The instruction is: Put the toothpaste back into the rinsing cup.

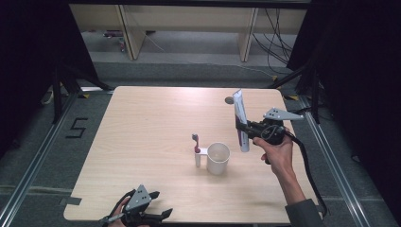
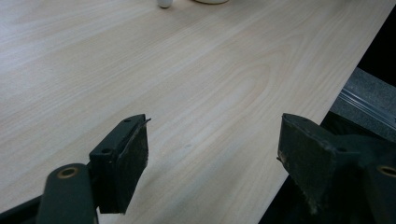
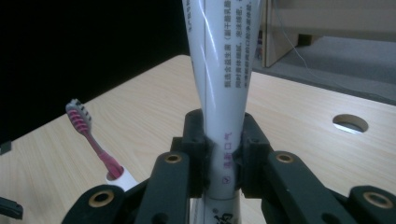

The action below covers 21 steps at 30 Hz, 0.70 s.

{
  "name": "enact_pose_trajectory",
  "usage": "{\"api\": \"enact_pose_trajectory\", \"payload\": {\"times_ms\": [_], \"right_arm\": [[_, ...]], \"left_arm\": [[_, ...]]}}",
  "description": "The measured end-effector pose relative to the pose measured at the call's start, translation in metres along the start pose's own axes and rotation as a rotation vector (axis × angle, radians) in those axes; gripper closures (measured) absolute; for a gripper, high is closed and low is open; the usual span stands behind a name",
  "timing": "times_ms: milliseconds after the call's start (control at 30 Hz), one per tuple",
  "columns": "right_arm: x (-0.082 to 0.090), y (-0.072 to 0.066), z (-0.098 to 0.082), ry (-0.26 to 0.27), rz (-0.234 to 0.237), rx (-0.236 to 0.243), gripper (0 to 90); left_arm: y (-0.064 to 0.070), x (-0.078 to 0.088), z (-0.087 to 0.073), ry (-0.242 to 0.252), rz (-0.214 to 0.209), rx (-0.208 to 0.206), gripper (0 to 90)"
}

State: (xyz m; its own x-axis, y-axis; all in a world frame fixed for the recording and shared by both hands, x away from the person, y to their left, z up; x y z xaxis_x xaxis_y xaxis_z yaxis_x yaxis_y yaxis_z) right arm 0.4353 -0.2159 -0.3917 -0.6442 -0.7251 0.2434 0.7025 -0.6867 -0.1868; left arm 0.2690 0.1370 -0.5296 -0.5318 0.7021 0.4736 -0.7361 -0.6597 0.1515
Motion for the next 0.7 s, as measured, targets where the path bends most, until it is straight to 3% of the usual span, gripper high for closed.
{"api": "enact_pose_trajectory", "payload": {"times_ms": [167,267,333,367,400,433,467,500,700], "right_arm": [[-0.006,-0.009,-0.003,0.004,0.022,-0.023,77.0],[-0.009,-0.012,-0.003,0.002,0.030,-0.003,76.9],[-0.012,-0.016,-0.003,0.025,0.043,-0.014,77.0],[-0.014,-0.017,-0.003,0.019,0.054,-0.018,76.9],[-0.016,-0.020,-0.003,0.026,0.055,-0.018,76.9],[-0.018,-0.023,-0.004,0.005,0.056,-0.022,76.9],[-0.020,-0.024,-0.004,0.011,0.064,-0.010,76.9],[-0.023,-0.026,-0.006,0.007,0.075,-0.028,76.9],[-0.033,-0.029,-0.013,0.002,0.076,-0.023,76.9]], "left_arm": [[0.001,0.000,0.000,-0.007,0.004,-0.005,23.6],[0.001,0.001,0.001,-0.005,0.004,-0.008,23.3],[0.001,0.001,0.001,-0.009,0.006,-0.008,22.9],[0.000,0.002,0.000,-0.025,0.012,-0.030,22.8],[0.002,0.000,0.000,-0.004,0.010,-0.005,22.7],[0.002,0.000,0.000,-0.004,0.010,-0.007,22.5],[0.002,0.000,0.000,-0.002,0.010,-0.009,22.4],[0.002,0.000,0.000,-0.005,0.011,-0.009,22.4],[0.002,0.001,0.000,-0.005,0.008,-0.019,22.4]]}}
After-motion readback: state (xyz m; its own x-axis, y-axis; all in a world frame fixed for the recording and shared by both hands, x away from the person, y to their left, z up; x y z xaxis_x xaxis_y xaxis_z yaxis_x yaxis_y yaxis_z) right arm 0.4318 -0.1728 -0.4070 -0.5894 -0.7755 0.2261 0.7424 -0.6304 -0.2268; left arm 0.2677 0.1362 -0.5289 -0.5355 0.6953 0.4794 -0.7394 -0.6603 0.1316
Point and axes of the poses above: each handheld gripper's, and its own axes: x roughly backward along the jaws, z roughly out of its top, y roughly to its right, the point moved 3 cm from there along -x, roughly forward along the jaws, and after that the axes turned 6 degrees about y, right-handed, at the moved point
